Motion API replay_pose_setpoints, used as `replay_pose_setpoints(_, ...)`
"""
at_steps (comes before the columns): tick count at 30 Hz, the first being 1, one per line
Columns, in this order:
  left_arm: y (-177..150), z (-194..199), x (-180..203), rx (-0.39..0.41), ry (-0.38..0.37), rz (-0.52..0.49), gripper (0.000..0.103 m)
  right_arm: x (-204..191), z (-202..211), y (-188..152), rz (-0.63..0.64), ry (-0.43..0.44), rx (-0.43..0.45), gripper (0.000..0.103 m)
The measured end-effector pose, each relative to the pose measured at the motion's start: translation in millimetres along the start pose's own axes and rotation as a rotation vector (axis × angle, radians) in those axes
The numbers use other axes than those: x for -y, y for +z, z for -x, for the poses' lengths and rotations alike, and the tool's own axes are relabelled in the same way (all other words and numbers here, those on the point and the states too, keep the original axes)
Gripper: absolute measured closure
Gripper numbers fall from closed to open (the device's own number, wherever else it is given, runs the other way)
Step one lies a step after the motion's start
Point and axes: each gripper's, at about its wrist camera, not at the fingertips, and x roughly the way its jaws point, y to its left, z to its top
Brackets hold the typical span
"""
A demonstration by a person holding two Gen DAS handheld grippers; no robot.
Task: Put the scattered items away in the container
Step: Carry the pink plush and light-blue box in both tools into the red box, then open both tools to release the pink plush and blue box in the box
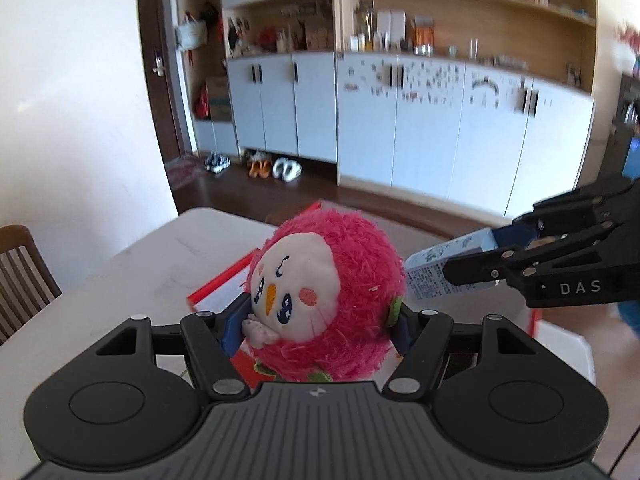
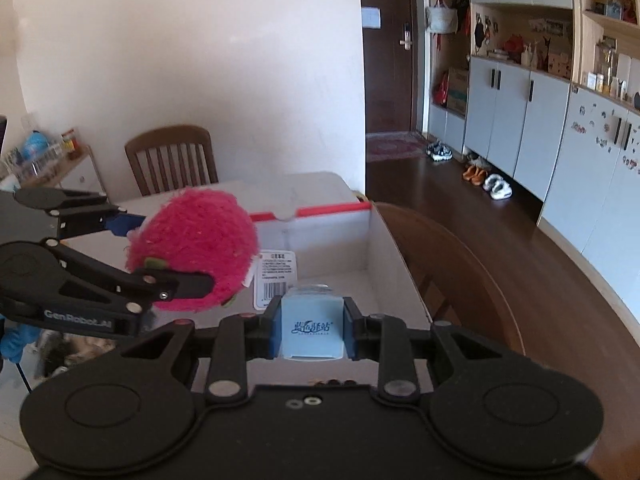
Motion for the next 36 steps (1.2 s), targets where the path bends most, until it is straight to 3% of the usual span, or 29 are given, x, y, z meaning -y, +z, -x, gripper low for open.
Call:
replay_pose_setpoints(14, 11.5, -96.5, -5.4, -0.233, 0.052, -0.103, 0.035, 26.7, -68.5, -0.5, 0.030, 0.029, -0.148, 0.000)
replay_pose_setpoints(31, 12.3, -113.8, -15.8, -0.383, 0.067, -0.163, 0.035, 30.4, -84.0, -3.6, 0.078, 0.062, -0.262, 0.000)
replay_pose_setpoints(36, 10.6, -115.4, -8.6, -0.417, 0.070, -0.219, 0.030, 30.7, -84.6, -6.5, 0.089, 0.055, -0.290, 0.000)
